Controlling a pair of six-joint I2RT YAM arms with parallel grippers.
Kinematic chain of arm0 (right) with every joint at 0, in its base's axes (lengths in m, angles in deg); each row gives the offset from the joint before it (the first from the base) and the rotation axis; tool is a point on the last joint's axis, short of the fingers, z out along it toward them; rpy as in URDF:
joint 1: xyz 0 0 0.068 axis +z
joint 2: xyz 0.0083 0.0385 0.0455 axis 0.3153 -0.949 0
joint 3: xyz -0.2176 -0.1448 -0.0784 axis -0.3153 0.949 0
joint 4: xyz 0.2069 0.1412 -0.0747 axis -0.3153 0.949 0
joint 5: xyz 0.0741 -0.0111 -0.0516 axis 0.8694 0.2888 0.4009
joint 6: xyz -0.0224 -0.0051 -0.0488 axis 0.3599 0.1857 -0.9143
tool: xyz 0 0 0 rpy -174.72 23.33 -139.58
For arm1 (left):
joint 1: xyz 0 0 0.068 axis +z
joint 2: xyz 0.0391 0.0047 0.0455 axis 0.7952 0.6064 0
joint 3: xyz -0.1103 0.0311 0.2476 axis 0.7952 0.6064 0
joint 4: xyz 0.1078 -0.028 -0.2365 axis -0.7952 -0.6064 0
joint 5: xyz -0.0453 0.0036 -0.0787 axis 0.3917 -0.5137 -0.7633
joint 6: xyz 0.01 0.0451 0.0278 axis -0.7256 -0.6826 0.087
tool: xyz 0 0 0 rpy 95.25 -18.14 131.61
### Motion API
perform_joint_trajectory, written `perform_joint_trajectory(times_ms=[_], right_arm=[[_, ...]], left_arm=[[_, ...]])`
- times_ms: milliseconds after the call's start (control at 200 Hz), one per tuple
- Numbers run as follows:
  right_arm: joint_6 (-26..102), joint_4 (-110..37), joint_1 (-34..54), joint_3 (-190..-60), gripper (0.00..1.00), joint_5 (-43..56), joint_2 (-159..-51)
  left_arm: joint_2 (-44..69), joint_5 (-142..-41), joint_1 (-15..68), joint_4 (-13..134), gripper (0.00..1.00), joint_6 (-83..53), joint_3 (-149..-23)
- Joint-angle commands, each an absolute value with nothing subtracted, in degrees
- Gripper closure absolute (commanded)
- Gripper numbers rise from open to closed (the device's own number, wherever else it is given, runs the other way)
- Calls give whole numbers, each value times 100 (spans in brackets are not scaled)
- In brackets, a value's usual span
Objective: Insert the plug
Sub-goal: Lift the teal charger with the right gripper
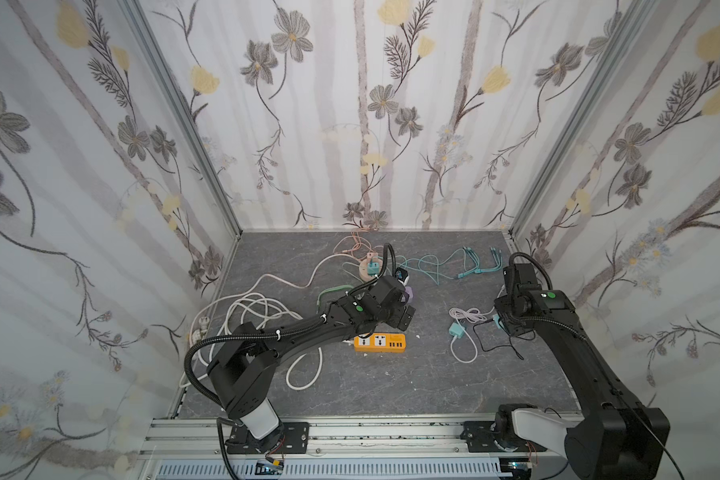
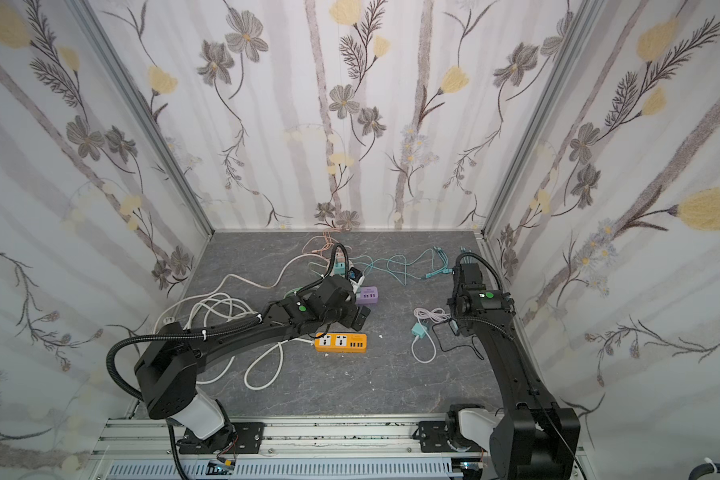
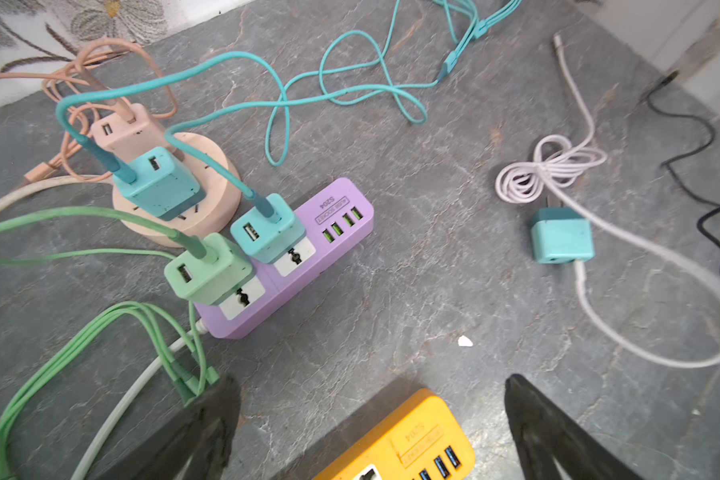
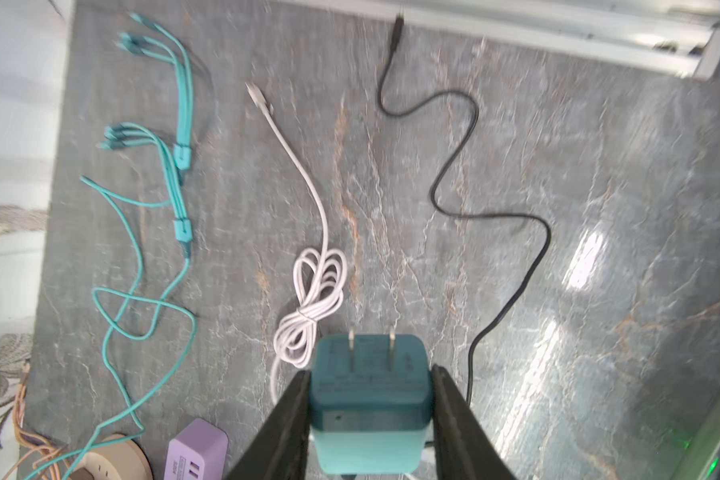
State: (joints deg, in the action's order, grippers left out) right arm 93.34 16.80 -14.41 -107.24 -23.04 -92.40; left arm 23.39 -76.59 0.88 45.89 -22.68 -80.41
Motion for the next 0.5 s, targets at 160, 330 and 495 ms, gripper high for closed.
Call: perform_joint_trajectory(times_ms=[160,330,495], right_arm=[[8488,1571,-1018,-11315,71,-4022,-8617],[9374,1683,-775,-11602,71,-2898,-8564],[10441,1286,-337,-11457,71,-2124,-8662]], left_arm=[[1984,-9012,383,5406,0,-1902,-7720],[2268,-9708,434,5549,0,-1731,-8123],[2700,-10385,433,5976,2,-1326,-8603]])
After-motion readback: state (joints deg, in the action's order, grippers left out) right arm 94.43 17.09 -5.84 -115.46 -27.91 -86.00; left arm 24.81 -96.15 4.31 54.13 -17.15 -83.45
